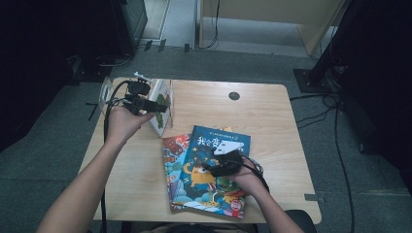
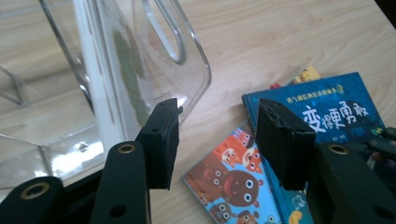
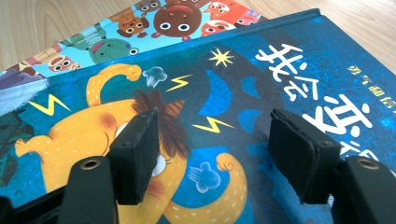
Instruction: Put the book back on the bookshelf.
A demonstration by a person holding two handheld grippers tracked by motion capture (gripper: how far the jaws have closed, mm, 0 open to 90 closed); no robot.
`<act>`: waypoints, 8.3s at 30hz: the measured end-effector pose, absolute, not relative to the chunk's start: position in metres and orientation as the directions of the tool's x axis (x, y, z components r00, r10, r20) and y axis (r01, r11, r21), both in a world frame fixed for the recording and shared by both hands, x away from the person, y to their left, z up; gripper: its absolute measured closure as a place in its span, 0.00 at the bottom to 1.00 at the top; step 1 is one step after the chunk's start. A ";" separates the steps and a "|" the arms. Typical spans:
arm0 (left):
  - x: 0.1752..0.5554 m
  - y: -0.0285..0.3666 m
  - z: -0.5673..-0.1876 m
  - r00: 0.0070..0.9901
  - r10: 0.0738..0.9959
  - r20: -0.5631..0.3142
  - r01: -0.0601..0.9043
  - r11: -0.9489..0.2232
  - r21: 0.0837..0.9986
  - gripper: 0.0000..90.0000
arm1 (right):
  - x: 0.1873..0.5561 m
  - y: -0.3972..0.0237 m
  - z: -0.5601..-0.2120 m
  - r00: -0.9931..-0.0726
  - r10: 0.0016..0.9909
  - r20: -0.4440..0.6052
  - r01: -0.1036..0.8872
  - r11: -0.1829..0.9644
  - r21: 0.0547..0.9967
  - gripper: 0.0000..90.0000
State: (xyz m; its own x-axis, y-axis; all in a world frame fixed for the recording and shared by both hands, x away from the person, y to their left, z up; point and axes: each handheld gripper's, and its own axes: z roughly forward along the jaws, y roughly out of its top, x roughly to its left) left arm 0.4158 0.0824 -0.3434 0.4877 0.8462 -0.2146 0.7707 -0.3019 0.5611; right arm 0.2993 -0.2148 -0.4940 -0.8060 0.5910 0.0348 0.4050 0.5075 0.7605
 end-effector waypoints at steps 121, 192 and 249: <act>0.324 0.080 -0.479 0.651 0.706 -0.279 0.678 -0.374 0.633 0.93 | 0.331 -0.315 -0.500 -0.568 0.817 0.099 0.567 0.301 0.767 0.95; 0.248 0.068 -0.490 0.622 0.722 -0.303 0.694 -0.330 0.640 1.00 | 0.382 -0.263 -0.495 -0.576 0.811 0.104 0.603 0.336 0.723 1.00; 0.348 0.091 -0.461 0.668 0.684 -0.291 0.670 -0.383 0.636 0.61 | 0.262 -0.310 -0.484 -0.558 0.812 0.170 0.584 0.240 0.776 0.63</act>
State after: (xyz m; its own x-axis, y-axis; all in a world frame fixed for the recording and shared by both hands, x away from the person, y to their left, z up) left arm 0.3476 0.0905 -0.4613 0.6685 0.6843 -0.2913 0.6695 -0.3832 0.6363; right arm 0.2619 -0.3095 -0.4836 -0.5584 0.8120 0.1696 0.5839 0.2396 0.7756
